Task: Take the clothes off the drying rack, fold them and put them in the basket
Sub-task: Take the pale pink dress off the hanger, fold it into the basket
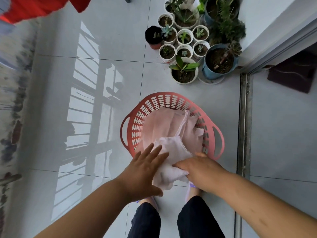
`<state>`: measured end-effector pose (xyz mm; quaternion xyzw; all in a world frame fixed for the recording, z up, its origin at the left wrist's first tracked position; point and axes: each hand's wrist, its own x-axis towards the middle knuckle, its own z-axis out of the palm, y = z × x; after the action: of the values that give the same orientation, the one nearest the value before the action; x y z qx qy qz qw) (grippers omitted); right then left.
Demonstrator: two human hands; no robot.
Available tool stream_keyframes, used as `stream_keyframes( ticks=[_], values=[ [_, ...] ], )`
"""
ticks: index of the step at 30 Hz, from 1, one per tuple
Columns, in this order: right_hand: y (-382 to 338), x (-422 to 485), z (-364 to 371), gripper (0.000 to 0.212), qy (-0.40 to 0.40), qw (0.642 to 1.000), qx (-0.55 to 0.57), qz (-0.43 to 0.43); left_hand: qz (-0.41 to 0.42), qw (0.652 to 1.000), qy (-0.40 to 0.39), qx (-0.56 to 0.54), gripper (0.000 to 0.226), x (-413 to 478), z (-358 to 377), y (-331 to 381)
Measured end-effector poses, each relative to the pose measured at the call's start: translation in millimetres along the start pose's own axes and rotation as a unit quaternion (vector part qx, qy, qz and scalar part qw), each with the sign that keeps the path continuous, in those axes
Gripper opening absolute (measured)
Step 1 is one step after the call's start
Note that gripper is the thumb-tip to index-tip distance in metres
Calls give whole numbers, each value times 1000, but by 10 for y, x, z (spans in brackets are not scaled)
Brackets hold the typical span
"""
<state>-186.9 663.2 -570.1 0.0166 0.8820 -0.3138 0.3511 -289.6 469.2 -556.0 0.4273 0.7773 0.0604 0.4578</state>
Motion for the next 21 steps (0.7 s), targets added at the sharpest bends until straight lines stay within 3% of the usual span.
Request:
stream_keyframes(
  ticks=[5,8,11,13,16,21],
  values=[
    [74,-52,-215,12,-57,998,36,-3,-9,995,10,-98,58,142,-57,-63],
    [208,-49,-304,19,0,987,153,57,-42,985,8,-167,39,209,-147,-68],
    [356,-33,-366,51,98,927,351,87,-66,975,48,-205,39,234,-349,-82],
    [419,-61,-378,70,104,888,438,90,-72,971,71,-217,38,250,-506,-104],
    [466,-29,-320,93,80,895,428,101,-61,967,94,-231,29,288,-746,-117],
    [361,131,-661,45,191,892,405,65,-36,967,109,-228,25,400,-1239,-50]
  ],
)
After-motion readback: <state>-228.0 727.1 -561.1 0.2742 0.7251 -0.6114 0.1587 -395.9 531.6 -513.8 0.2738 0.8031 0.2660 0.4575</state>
